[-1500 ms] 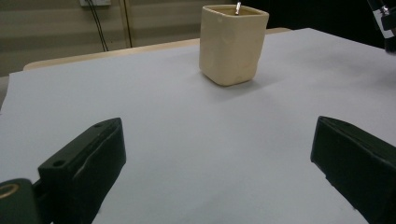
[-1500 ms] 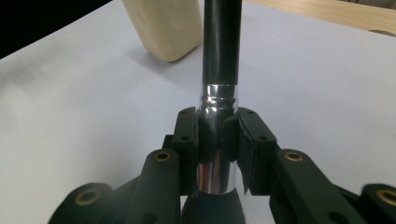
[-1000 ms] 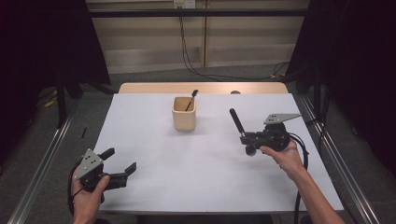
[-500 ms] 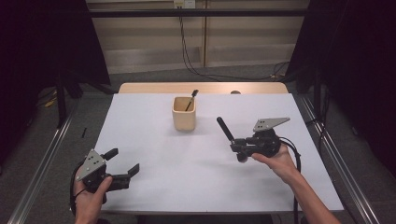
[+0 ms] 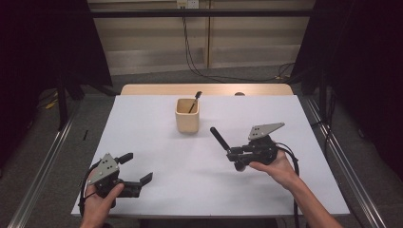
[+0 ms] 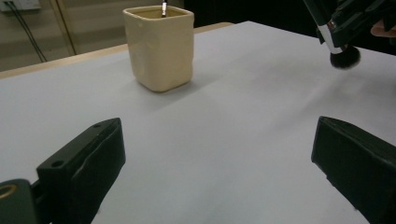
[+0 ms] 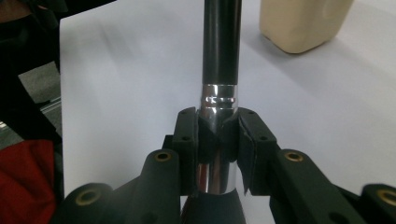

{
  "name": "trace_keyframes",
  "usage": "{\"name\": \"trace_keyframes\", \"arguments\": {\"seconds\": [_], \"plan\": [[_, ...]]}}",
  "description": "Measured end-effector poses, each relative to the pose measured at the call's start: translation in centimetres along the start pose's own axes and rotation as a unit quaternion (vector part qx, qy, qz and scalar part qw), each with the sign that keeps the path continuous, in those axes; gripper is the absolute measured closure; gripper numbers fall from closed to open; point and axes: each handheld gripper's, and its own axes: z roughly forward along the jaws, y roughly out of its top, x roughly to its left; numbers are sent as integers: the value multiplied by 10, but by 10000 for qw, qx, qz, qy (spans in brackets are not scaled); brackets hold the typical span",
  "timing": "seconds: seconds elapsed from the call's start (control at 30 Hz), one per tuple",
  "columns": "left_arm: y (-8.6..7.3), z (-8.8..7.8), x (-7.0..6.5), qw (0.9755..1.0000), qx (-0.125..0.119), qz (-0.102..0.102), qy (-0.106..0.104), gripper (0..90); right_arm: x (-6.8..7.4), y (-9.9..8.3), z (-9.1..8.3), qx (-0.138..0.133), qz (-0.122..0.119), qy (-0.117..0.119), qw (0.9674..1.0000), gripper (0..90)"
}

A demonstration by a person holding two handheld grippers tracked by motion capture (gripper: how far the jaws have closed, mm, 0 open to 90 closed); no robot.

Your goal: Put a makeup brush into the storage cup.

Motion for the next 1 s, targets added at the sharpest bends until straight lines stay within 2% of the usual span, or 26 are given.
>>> {"name": "trace_keyframes", "arguments": {"seconds": [0.07,0.23,0.3,0.47,0.53,0.63,0.8,1.0], "plan": [[0,2,-1,9999,1,-11,-121,27,3,2,2,41,-50,46,10000,716],[3,6,-4,9997,45,78,-227,27,9,7,6,125,-185,216,9995,716],[5,7,-5,9992,95,153,-359,27,11,8,9,193,-229,265,9992,716],[9,13,-10,9986,191,192,-448,27,15,12,17,318,-329,387,9982,716],[13,16,-12,9980,205,286,-519,27,17,14,20,352,-354,439,9978,716],[19,20,-15,9969,275,308,-677,27,20,17,23,423,-410,489,9971,716],[25,28,-16,9965,293,353,-702,28,30,20,28,656,-551,534,9949,716],[33,35,-21,9940,381,546,-866,28,33,27,31,942,-718,657,9908,716]]}}
